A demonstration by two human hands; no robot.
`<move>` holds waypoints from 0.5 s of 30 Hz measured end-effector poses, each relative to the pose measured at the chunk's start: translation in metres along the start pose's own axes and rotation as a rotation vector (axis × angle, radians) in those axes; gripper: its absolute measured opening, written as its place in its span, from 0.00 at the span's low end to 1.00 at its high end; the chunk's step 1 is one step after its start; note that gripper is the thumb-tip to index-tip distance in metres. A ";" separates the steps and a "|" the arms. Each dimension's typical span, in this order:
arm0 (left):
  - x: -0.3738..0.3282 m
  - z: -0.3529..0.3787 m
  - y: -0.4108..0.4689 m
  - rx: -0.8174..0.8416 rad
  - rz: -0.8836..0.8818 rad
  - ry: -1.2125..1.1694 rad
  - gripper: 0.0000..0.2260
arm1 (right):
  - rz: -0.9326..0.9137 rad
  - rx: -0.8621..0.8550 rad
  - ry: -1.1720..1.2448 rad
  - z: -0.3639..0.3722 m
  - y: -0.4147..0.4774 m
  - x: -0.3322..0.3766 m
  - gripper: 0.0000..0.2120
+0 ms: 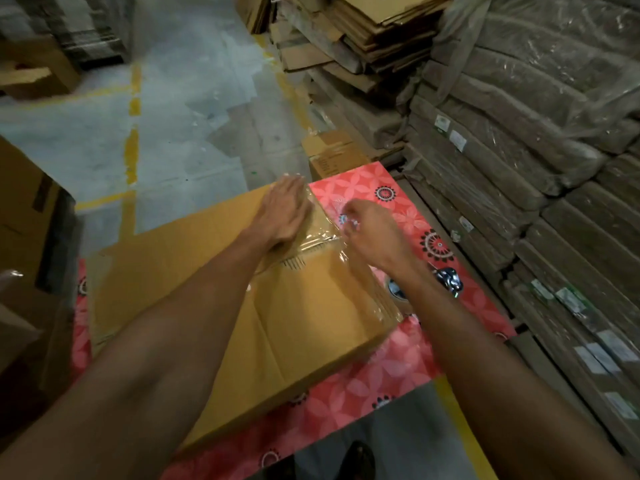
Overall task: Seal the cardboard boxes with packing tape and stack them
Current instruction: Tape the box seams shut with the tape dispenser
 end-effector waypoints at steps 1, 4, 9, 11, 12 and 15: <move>0.010 -0.001 0.009 0.019 0.008 0.014 0.24 | -0.066 0.052 -0.004 0.016 0.017 0.014 0.12; 0.025 -0.002 0.030 0.056 0.066 0.043 0.24 | -0.172 0.191 -0.076 0.066 0.063 0.034 0.21; 0.038 0.007 0.038 0.040 0.098 0.136 0.23 | -0.141 0.250 -0.242 0.108 0.074 0.021 0.31; 0.035 0.008 0.038 0.027 0.085 0.169 0.23 | -0.143 0.222 -0.264 0.106 0.067 0.018 0.31; 0.033 0.007 0.037 0.033 0.077 0.177 0.23 | -0.145 0.217 -0.269 0.103 0.062 0.019 0.31; 0.029 0.002 0.035 0.053 0.050 0.162 0.23 | -0.108 0.238 -0.313 0.087 0.036 0.020 0.31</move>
Point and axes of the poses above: each hand's wrist, its own y-axis towards the middle knuckle, its own z-axis out of the palm, x = y × z, the point moved 4 cm from there along y, towards the middle knuckle, and after that the axes turned 8 degrees about -x, right-handed, at the moved point
